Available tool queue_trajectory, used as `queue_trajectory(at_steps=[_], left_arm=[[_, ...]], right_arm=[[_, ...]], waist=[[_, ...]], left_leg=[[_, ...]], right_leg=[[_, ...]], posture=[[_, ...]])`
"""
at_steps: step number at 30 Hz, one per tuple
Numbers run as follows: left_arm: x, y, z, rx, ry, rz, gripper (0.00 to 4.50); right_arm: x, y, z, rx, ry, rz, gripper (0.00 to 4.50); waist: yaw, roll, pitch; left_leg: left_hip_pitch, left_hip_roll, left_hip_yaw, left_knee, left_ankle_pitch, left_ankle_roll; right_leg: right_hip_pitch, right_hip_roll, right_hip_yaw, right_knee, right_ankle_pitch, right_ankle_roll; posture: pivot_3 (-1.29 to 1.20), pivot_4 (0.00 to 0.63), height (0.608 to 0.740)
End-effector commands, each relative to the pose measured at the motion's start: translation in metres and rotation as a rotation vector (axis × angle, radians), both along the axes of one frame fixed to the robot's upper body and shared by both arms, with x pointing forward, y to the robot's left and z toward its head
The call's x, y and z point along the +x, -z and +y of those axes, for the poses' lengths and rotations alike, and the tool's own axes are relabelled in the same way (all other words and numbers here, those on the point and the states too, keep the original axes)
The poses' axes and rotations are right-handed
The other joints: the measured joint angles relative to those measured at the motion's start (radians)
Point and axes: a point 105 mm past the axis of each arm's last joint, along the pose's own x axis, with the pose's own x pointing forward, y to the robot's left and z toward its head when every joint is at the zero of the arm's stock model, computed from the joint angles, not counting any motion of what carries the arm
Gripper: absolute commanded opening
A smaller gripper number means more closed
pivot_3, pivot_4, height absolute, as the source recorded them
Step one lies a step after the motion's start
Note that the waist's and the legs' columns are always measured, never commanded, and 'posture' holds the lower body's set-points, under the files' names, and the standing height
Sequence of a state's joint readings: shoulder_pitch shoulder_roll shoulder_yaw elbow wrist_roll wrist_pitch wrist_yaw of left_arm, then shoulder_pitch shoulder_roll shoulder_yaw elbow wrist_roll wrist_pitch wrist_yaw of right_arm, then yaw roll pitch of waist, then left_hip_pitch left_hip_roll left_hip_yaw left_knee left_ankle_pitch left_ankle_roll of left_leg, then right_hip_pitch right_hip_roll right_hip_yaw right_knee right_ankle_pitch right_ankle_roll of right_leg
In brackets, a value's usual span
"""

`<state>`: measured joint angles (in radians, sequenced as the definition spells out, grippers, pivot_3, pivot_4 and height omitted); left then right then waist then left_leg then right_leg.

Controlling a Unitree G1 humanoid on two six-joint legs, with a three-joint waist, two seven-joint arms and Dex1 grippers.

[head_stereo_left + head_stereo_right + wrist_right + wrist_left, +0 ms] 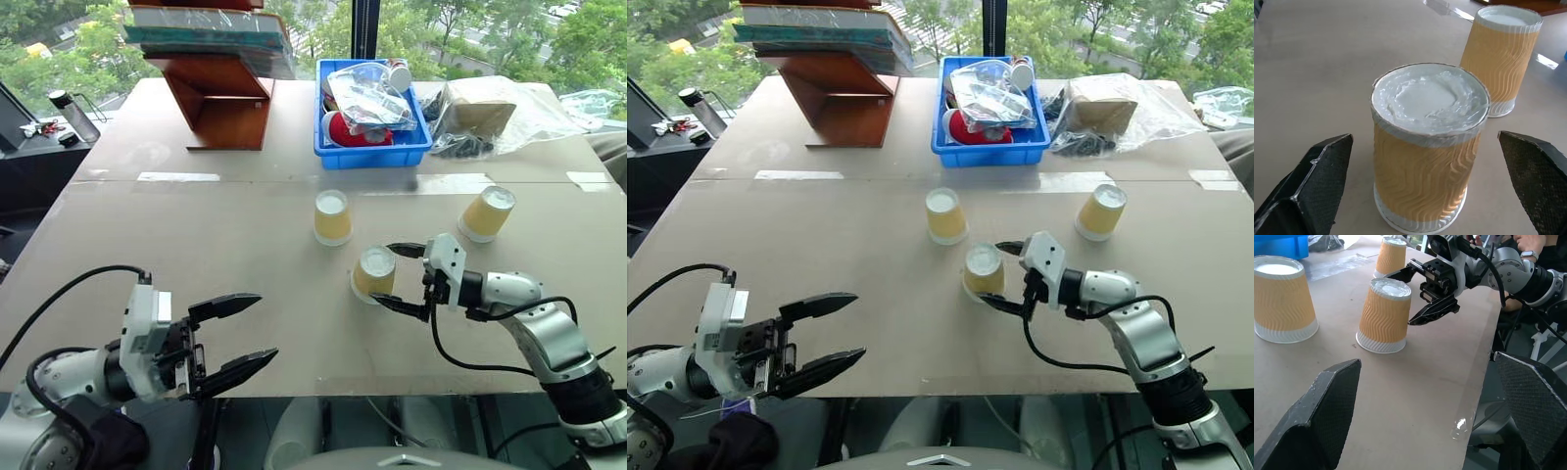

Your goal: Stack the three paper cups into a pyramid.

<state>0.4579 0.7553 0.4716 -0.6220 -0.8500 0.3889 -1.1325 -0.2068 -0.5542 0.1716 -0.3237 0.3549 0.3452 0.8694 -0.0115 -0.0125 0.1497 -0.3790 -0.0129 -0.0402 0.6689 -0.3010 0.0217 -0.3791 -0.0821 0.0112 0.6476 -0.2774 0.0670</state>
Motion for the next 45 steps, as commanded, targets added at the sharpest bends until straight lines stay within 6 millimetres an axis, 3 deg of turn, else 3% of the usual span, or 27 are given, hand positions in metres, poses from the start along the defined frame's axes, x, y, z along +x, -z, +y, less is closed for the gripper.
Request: queue_trajectory(at_steps=[1,6,12,18,21,29,45], left_arm=[[-0.003,-0.009,-0.003,-0.002,0.038,-0.031,4.5],[0.0,-0.013,-0.009,-0.018,0.057,-0.044,4.5],[0.007,-0.018,-0.018,-0.039,0.076,-0.071,4.5],[0.011,-0.02,-0.019,-0.035,0.074,-0.081,4.5],[0.012,-0.02,-0.02,-0.032,0.072,-0.083,4.5],[0.012,-0.031,-0.022,-0.055,0.07,-0.123,4.5],[0.01,-0.042,-0.028,-0.073,0.053,-0.18,4.5]], right_arm=[[-0.016,-0.026,-0.014,0.01,-0.035,-0.051,4.48],[-0.024,-0.055,-0.052,0.086,0.091,-0.008,4.48],[0.027,-0.059,-0.117,0.07,0.531,-0.095,4.48],[0.059,-0.066,-0.146,0.056,0.771,-0.175,4.48],[0.068,-0.067,-0.147,0.083,0.823,-0.167,4.48],[0.076,-0.048,-0.142,0.069,0.829,-0.062,4.48],[0.093,-0.038,-0.146,0.079,0.864,-0.012,4.48]], waist=[[0.004,0.0,0.0],[0.002,0.0,0.0],[-0.003,-0.001,0.0],[-0.003,0.0,0.0],[-0.003,0.0,0.0],[-0.002,0.001,0.0],[-0.004,0.001,0.001]], left_leg=[[0.0,0.0,0.0,0.0,0.0,0.0],[0.0,0.0,-0.001,0.0,-0.002,0.003],[0.001,0.0,0.0,0.0,-0.002,0.004],[0.0,0.0,0.001,0.0,0.0,0.0],[0.0,0.0,0.002,0.0,0.0,0.0],[0.0,0.0,0.002,0.0,0.0,0.0],[0.0,0.0,0.002,0.0,0.0,0.0]], right_leg=[[0.0,0.0,0.0,0.0,0.0,0.0],[0.001,0.0,-0.001,-0.001,0.0,0.0],[0.001,0.0,0.0,0.0,0.0,0.0],[0.0,0.0,0.001,0.0,0.0,0.0],[0.0,0.0,0.001,0.0,0.0,0.0],[0.0,0.0,0.001,0.0,0.0,0.0],[0.0,0.0,0.002,0.0,0.0,0.0]], posture=[[0.0,0.15,0.74],[0.0,0.15,0.74],[0.0,0.15,0.74],[0.0,0.15,0.74],[0.0,0.15,0.74],[0.0,0.15,0.74],[0.0,0.15,0.74]])
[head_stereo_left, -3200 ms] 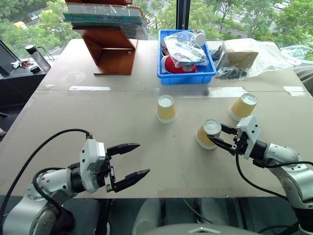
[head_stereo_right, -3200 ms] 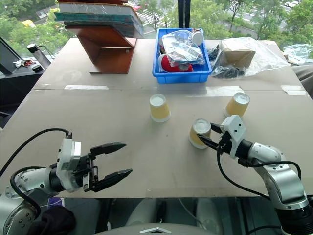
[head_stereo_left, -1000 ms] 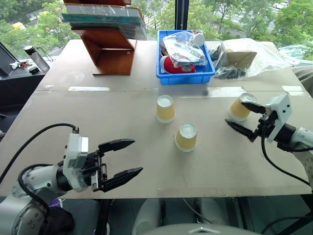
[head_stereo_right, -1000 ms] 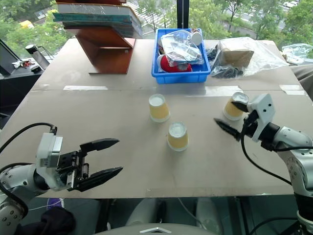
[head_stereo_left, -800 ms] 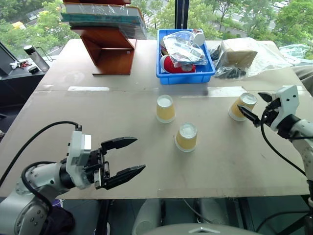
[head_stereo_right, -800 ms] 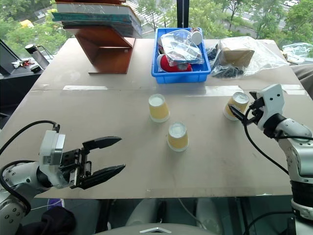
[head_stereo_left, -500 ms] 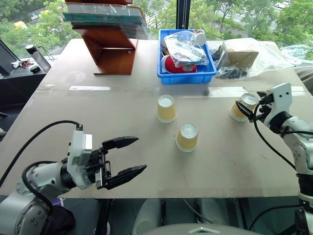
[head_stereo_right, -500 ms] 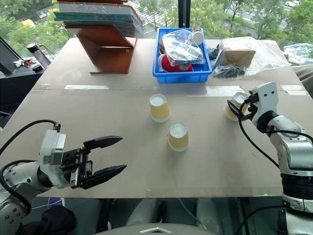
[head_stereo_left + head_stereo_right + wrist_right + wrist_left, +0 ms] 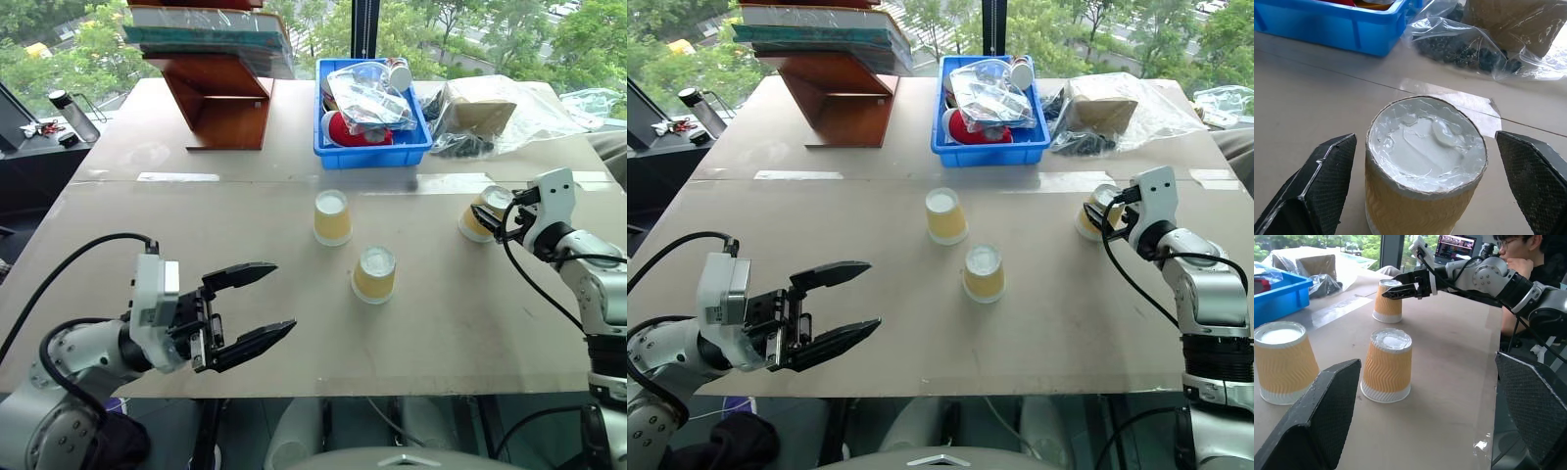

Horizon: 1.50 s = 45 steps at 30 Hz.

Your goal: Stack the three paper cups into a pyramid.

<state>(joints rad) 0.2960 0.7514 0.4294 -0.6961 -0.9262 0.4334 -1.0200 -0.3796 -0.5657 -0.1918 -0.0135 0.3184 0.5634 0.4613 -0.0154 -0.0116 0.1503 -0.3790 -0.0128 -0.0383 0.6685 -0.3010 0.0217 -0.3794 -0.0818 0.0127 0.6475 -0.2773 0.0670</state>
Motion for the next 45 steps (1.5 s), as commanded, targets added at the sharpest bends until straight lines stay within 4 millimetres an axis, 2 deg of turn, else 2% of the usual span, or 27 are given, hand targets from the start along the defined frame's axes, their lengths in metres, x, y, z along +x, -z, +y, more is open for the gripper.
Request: queue_trajectory(at_steps=[1,4,6,7,13,17,19,25,30,35,41,45], left_arm=[[-0.005,-0.012,-0.004,-0.009,0.01,-0.052,4.5],[-0.005,-0.012,-0.005,-0.01,0.004,-0.044,4.5],[-0.004,-0.012,-0.005,-0.01,0.0,-0.04,4.5],[-0.003,-0.013,-0.005,-0.009,-0.001,-0.038,4.5],[0.002,-0.014,-0.007,-0.009,0.0,-0.025,4.5],[0.004,-0.013,-0.006,-0.004,0.001,-0.014,4.5],[0.005,-0.011,-0.005,0.0,-0.002,-0.009,4.5],[0.005,-0.005,0.001,0.01,-0.008,0.001,4.5],[0.004,0.003,0.003,0.014,0.008,0.015,4.5],[0.006,0.006,0.007,0.021,0.021,0.016,4.5],[0.004,0.009,0.011,0.027,0.029,0.016,4.5],[0.0,0.012,0.013,0.028,0.027,0.022,4.5]], right_arm=[[0.003,-0.013,0.001,-0.008,-0.003,-0.044,4.48],[0.003,-0.013,0.003,-0.006,-0.007,-0.047,3.61],[0.003,-0.015,0.004,-0.002,-0.016,-0.059,2.76],[0.002,-0.016,0.005,-0.002,-0.021,-0.064,2.63],[-0.005,-0.022,0.013,-0.006,-0.094,-0.07,2.63],[-0.041,-0.033,0.048,0.025,-0.372,-0.06,2.63],[-0.056,-0.03,0.057,0.003,-0.435,-0.036,2.63],[-0.075,-0.019,0.064,-0.019,-0.364,-0.007,2.63],[-0.103,-0.008,0.086,-0.002,-0.413,0.022,2.63],[-0.11,-0.003,0.096,0.005,-0.445,0.037,2.63],[-0.104,0.0,0.099,0.01,-0.396,0.034,2.63],[-0.111,0.004,0.109,0.034,-0.414,0.041,2.63]], waist=[[0.0,0.0,0.0],[0.0,0.0,0.0],[0.0,0.0,0.0],[0.0,0.0,0.0],[0.0,0.0,0.0],[0.002,0.001,0.001],[0.002,0.001,0.001],[0.002,0.001,0.001],[0.003,0.001,0.001],[0.002,0.001,0.0],[0.002,0.0,0.0],[0.002,0.001,0.001]], left_leg=[[0.0,0.0,0.0,0.0,0.0,0.0],[0.0,0.0,0.0,0.0,0.0,0.0],[0.0,0.0,0.0,0.0,0.0,0.0],[0.0,0.0,0.0,0.0,0.0,0.0],[0.0,0.0,0.0,0.0,0.0,0.0],[0.0,0.0,-0.001,0.0,0.0,0.0],[-0.001,0.0,-0.001,-0.001,0.0,0.0],[0.0,0.0,-0.001,0.0,-0.001,0.002],[-0.001,0.0,-0.002,0.0,0.0,0.0],[0.0,0.0,-0.001,0.0,-0.001,0.001],[0.0,0.0,-0.001,0.0,0.0,0.001],[0.0,0.0,-0.001,0.0,0.0,0.0]], right_leg=[[0.0,0.0,0.0,0.0,0.0,0.0],[0.0,0.0,0.0,0.0,0.0,0.0],[0.0,0.0,0.0,0.0,0.0,0.0],[0.0,0.0,0.0,0.0,0.0,0.0],[0.0,0.0,0.0,0.0,0.0,0.0],[0.0,0.0,-0.001,-0.001,0.0,0.0],[0.0,0.0,-0.001,-0.001,0.0,0.0],[0.0,0.0,-0.001,0.0,0.0,0.0],[0.0,0.0,-0.001,0.0,0.0,0.0],[0.0,0.001,0.0,0.0,0.0,0.0],[0.0,0.001,-0.001,0.0,0.0,0.0],[0.0,0.001,-0.001,0.0,0.0,0.0]], posture=[[0.0,0.15,0.74],[0.0,0.15,0.74],[0.0,0.15,0.74],[0.0,0.15,0.74],[0.0,0.15,0.74],[0.0,0.15,0.74],[0.0,0.15,0.74],[0.0,0.15,0.74],[0.0,0.15,0.74],[0.0,0.15,0.74],[0.0,0.15,0.74],[0.0,0.15,0.74]])
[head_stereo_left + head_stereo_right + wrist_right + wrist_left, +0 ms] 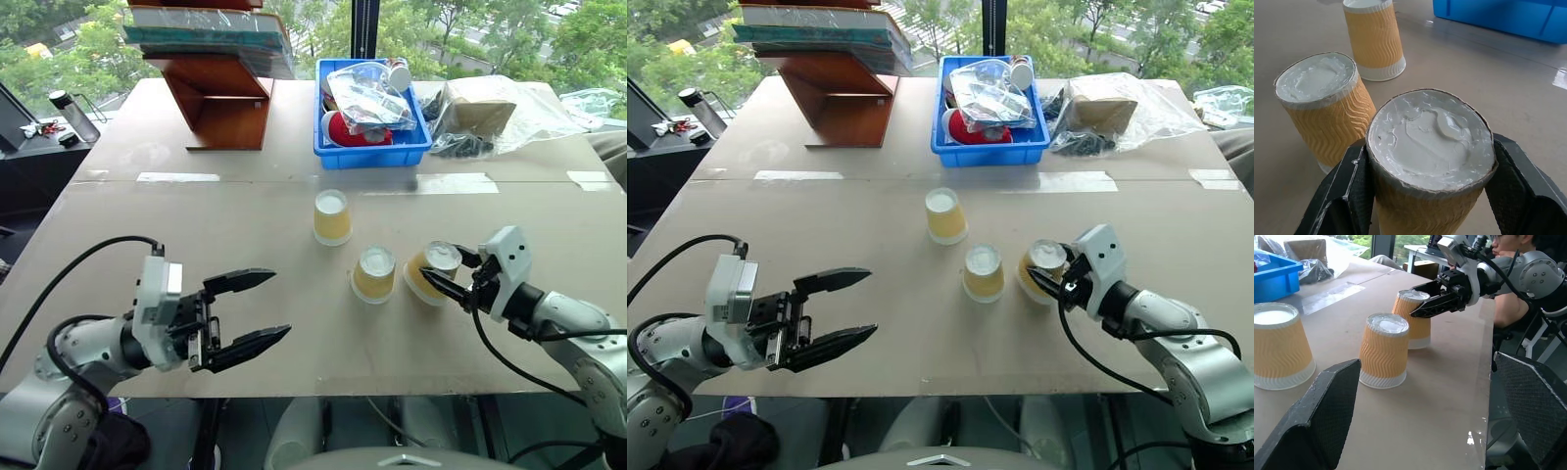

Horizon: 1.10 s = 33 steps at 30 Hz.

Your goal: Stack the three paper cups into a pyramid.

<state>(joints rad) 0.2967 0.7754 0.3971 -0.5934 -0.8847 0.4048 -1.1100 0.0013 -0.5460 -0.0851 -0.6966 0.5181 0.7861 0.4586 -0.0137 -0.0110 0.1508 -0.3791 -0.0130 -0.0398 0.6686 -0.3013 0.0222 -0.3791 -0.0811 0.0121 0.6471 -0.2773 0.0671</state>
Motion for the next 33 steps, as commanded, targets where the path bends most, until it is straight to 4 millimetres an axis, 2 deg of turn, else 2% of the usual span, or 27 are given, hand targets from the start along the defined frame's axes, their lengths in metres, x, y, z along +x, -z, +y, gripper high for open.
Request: queue_trajectory(at_steps=[1,11,23,30,31,33], left_arm=[[-0.004,-0.003,0.002,0.004,0.001,-0.033,4.5],[-0.007,-0.002,0.005,0.011,0.003,-0.022,4.5],[-0.007,0.0,0.005,0.015,0.002,-0.021,4.5],[-0.007,0.001,0.005,0.017,0.002,-0.017,4.5],[-0.008,0.002,0.005,0.017,0.001,-0.015,4.5],[-0.008,0.002,0.005,0.017,-0.002,-0.013,4.5]], right_arm=[[-0.009,-0.008,0.012,0.015,-0.034,-0.037,2.63],[-0.006,-0.007,0.032,0.038,-0.047,-0.043,2.63],[0.0,-0.001,0.032,0.02,-0.031,-0.045,2.63],[-0.004,0.007,0.033,0.05,-0.07,-0.001,2.63],[-0.006,0.008,0.033,0.054,-0.083,0.003,3.19],[-0.009,0.007,0.033,0.054,-0.109,-0.002,3.73]], waist=[[0.0,0.0,0.0],[-0.001,0.0,0.0],[-0.001,0.0,0.0],[0.0,-0.001,0.0],[-0.001,-0.001,0.0],[-0.001,-0.001,0.0]], left_leg=[[0.0,0.0,0.0,0.0,0.0,0.0],[0.0,0.0,0.0,0.0,0.0,0.0],[0.0,0.0,0.0,0.0,0.0,0.0],[0.0,0.0,0.0,0.0,0.0,0.0],[0.0,0.0,0.0,0.0,0.0,0.0],[0.0,0.0,0.0,0.0,0.0,0.0]], right_leg=[[0.0,0.0,0.0,0.0,0.0,0.0],[0.0,0.0,0.0,0.0,0.0,0.0],[0.0,0.0,0.0,0.0,0.0,0.0],[0.0,0.0,0.0,0.0,0.0,0.0],[0.0,0.0,0.0,0.0,0.0,0.0],[0.0,0.0,0.0,0.0,0.0,0.0]], posture=[[0.0,0.15,0.74],[0.0,0.15,0.74],[0.0,0.15,0.74],[0.0,0.15,0.74],[0.0,0.15,0.74],[0.0,0.15,0.74]])
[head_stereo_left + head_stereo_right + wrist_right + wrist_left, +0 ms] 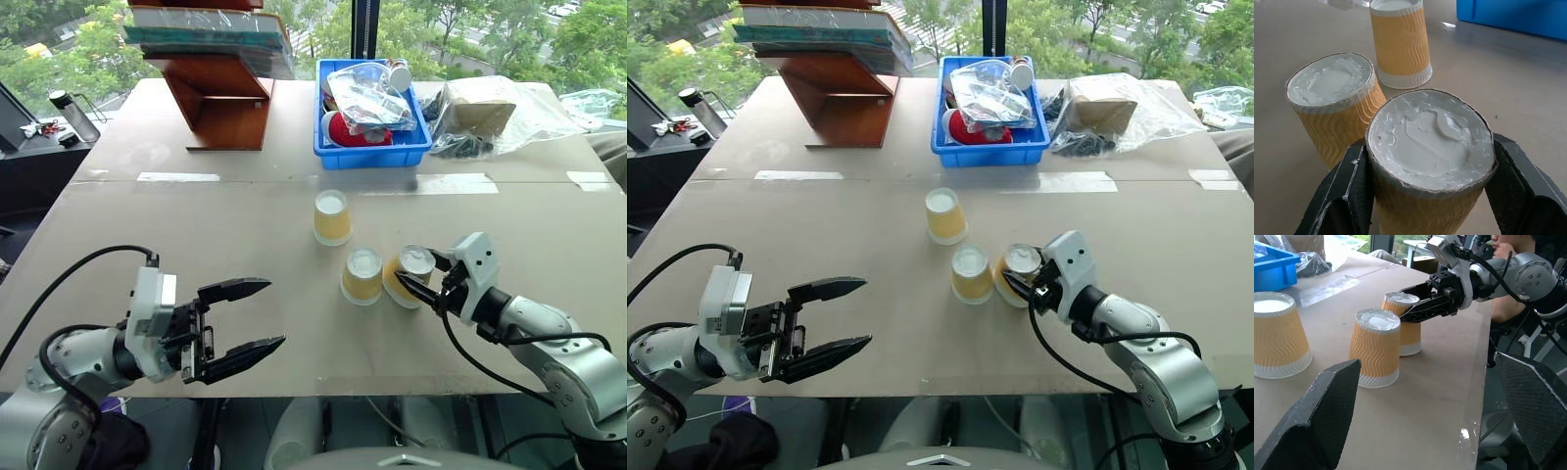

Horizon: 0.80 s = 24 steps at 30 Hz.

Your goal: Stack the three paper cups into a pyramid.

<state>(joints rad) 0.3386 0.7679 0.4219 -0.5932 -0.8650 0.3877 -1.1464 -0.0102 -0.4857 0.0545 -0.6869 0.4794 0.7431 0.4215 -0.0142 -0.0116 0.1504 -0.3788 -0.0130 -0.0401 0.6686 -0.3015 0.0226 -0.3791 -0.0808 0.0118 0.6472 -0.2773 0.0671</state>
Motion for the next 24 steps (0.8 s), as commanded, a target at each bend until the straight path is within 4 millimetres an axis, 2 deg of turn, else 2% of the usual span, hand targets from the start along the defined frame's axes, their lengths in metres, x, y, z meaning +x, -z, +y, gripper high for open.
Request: queue_trajectory(at_steps=[1,2,9,14,17,21,24], left_arm=[[-0.002,-0.002,0.001,0.0,-0.002,-0.017,4.5],[-0.001,-0.002,0.001,0.0,-0.004,-0.016,4.5],[0.011,0.003,0.004,-0.008,-0.058,-0.003,4.5],[0.043,0.007,0.01,-0.005,-0.215,0.022,4.5],[0.067,0.01,0.014,0.059,-0.326,0.037,4.5],[0.098,0.016,0.008,0.135,-0.337,0.156,4.5],[0.121,0.017,0.002,0.173,-0.337,0.166,4.5]], right_arm=[[-0.008,-0.006,0.002,0.03,-0.063,-0.018,4.21],[-0.011,-0.01,0.002,0.042,-0.08,-0.027,4.43],[-0.029,-0.029,-0.013,-0.006,-0.215,-0.123,4.43],[-0.038,-0.051,-0.038,-0.007,-0.264,-0.212,4.43],[-0.043,-0.063,-0.051,-0.001,-0.317,-0.227,4.43],[-0.045,-0.081,-0.058,0.032,-0.381,-0.259,4.43],[-0.039,-0.085,-0.06,-0.007,-0.365,-0.307,4.43]], waist=[[0.0,0.0,0.0],[0.0,0.0,0.0],[0.002,0.0,0.0],[0.004,0.0,0.0],[0.004,-0.001,0.0],[0.003,-0.002,0.0],[0.003,-0.002,0.0]], left_leg=[[0.0,0.0,0.0,0.0,0.0,0.0],[0.0,0.0,0.0,0.0,0.0,0.0],[0.0,0.0,-0.001,0.0,-0.002,0.003],[0.0,0.0,-0.001,0.0,-0.002,0.003],[0.0,0.0,-0.001,0.001,-0.002,0.003],[0.001,-0.001,-0.001,0.001,-0.002,0.003],[0.001,-0.001,-0.001,0.002,-0.002,0.003]], right_leg=[[0.0,0.0,0.0,0.0,0.0,0.0],[0.0,0.0,0.0,0.0,0.0,0.0],[0.0,0.0,-0.001,0.0,0.0,0.0],[0.001,0.0,-0.001,0.0,0.0,0.0],[0.001,0.0,-0.001,0.0,0.0,0.0],[0.001,0.0,-0.001,0.001,0.0,0.001],[0.001,0.001,-0.001,0.003,0.0,0.001]], posture=[[0.0,0.15,0.74],[0.0,0.15,0.74],[0.0,0.15,0.74],[0.0,0.15,0.74],[0.0,0.15,0.74],[0.0,0.15,0.74],[0.0,0.15,0.74]])
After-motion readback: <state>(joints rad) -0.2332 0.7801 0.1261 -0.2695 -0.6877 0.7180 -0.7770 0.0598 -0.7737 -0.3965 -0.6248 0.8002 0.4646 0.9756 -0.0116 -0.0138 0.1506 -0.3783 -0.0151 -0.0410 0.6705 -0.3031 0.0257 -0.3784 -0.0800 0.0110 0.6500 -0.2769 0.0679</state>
